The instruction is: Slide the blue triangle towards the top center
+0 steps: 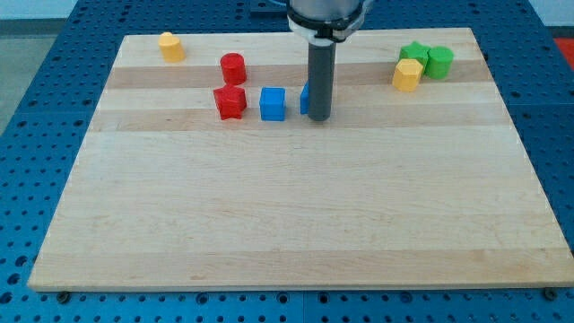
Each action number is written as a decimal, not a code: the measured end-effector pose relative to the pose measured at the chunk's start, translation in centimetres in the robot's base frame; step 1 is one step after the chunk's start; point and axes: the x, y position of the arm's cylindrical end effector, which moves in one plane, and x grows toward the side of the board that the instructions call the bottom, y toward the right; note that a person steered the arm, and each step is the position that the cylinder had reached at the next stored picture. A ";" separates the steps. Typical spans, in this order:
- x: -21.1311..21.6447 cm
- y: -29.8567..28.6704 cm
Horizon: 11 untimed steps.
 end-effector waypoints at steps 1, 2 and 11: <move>-1.7 0.0; -3.5 0.0; -11.3 -3.1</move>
